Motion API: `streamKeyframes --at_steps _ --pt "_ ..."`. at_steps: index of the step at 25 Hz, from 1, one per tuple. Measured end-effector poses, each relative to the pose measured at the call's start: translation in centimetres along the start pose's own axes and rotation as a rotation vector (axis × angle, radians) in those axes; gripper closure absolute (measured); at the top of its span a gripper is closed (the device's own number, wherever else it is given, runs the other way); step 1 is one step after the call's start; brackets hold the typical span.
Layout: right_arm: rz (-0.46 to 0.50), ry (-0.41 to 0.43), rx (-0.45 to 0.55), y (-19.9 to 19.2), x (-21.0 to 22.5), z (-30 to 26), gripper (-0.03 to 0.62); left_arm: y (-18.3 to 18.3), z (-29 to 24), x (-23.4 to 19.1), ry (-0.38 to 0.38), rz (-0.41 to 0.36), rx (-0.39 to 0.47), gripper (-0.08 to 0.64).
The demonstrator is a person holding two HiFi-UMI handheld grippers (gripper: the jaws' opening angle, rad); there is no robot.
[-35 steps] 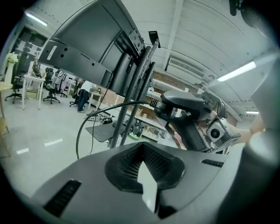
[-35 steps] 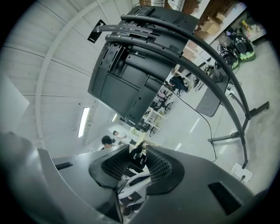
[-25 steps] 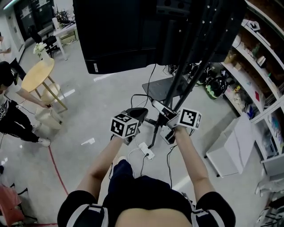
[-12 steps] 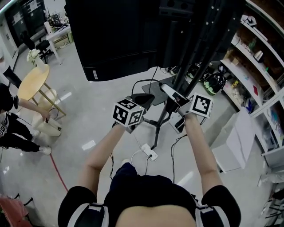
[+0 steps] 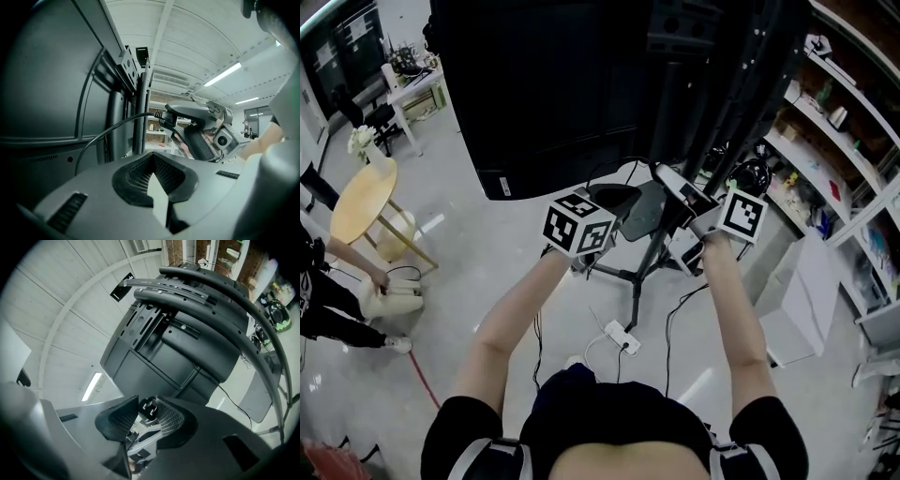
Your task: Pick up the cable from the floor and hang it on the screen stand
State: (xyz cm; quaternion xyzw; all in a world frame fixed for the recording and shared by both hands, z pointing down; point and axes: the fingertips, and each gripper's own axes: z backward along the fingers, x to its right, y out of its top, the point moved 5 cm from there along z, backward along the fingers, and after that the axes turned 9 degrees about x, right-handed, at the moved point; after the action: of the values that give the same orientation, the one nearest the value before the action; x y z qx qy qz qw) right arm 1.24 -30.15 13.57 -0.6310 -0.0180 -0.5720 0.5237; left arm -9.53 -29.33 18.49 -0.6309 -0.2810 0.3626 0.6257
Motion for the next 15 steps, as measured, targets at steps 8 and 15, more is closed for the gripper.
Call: streamKeyframes --at_steps 8,15 --pt "0.074 0.007 0.038 1.4 -1.0 -1.9 0.459 1.8 -0.6 -1.4 -0.082 -0.058 0.06 0.554" --pt "0.105 0.041 0.039 6.5 -4.2 -6.8 0.459 7.6 -1.8 -5.0 -0.088 -0.058 0.097 0.554"
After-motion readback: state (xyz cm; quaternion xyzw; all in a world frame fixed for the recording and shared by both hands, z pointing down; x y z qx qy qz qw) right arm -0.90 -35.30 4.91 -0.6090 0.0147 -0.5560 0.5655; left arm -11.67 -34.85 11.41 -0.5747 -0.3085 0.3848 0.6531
